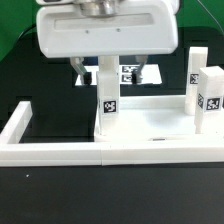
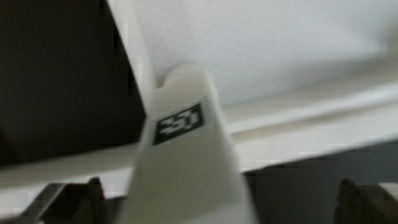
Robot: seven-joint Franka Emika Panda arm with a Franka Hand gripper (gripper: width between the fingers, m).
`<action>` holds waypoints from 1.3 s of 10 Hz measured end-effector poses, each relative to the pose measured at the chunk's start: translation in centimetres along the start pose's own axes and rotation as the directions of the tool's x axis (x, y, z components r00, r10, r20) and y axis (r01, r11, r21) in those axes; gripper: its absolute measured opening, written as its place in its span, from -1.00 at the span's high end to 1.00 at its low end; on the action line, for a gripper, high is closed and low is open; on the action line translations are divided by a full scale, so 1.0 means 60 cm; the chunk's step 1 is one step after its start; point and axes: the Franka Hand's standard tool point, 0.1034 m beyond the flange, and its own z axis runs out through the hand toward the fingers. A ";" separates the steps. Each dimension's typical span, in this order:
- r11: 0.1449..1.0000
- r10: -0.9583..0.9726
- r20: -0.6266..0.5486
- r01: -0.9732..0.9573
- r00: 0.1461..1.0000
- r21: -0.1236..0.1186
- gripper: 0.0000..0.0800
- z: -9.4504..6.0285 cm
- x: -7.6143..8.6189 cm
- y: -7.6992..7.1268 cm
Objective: Assemble desk
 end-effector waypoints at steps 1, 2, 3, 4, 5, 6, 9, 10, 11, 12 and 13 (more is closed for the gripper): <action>1.000 -0.028 0.005 0.028 1.000 0.001 -0.62 0.002 -0.002 -0.008; 1.000 -0.010 0.005 0.010 1.000 0.000 -0.62 0.002 -0.002 -0.004; 1.000 0.009 0.005 -0.009 1.000 -0.001 -0.62 0.002 -0.002 -0.003; 1.000 0.025 0.004 -0.025 1.000 -0.001 -0.39 0.002 -0.002 -0.003; 0.993 0.120 0.000 -0.120 0.993 -0.006 -0.39 0.000 0.000 0.006; 0.981 0.196 -0.002 -0.196 0.981 -0.010 0.11 -0.001 0.000 0.013; 0.830 0.558 -0.010 -0.558 0.830 -0.016 0.27 -0.003 0.001 0.017; 0.758 0.652 -0.002 -0.652 0.758 -0.020 0.27 -0.001 -0.002 0.019; 0.621 0.784 0.011 -0.783 0.621 -0.021 0.27 -0.001 -0.002 0.014; 0.468 0.884 0.036 -0.884 0.467 -0.022 0.27 -0.003 0.000 0.011; 0.308 0.950 0.059 -0.951 0.307 -0.005 0.27 -0.004 0.004 0.012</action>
Offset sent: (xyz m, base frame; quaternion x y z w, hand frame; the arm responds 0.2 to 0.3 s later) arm 0.0000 0.0000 0.0000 0.0000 0.0000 0.0000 1.0000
